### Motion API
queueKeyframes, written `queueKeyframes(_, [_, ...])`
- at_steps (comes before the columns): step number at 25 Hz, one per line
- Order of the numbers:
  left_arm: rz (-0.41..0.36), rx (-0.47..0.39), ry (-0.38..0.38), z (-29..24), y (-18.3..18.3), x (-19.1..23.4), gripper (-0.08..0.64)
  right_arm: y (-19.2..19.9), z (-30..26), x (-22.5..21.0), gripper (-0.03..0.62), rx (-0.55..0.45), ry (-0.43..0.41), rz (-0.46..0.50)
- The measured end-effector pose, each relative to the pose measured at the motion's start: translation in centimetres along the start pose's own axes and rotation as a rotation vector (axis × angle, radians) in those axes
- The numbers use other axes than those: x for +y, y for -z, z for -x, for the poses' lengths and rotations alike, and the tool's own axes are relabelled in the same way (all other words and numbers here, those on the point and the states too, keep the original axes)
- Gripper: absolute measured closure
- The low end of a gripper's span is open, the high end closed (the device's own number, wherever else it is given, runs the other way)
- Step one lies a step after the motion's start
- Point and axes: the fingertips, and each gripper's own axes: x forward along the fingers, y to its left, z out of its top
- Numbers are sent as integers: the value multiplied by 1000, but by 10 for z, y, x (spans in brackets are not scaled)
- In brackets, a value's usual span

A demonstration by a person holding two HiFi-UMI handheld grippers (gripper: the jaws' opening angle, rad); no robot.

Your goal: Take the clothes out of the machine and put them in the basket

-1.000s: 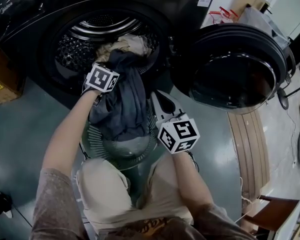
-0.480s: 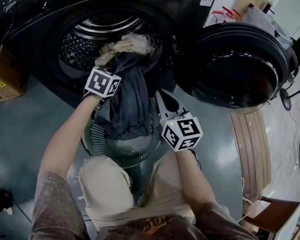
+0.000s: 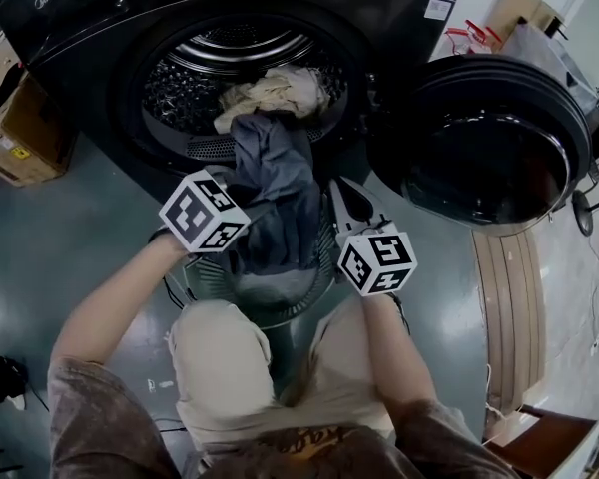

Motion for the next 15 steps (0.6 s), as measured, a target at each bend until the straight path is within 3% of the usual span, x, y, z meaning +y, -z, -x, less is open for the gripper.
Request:
queueKeyframes(4, [-8,18,74,6,11,-41,525,0,0,1,597,2,-1,-2])
queueKeyframes(10, [18,19,153,12,17,-70,521,0,1,1,597,1,-5,0])
queueKeyframes(12, [-6,12,120,11,16,-66,491,1,0,2,597,2,-7,-1])
queueKeyframes(14, [-27,-22,49,11,9,-50,368,0,0,3,597,1,-9,-1])
queueKeyframes(15, [-22,-54,11,13,2,-38,342,-1,0,4,597,0,-9,-1])
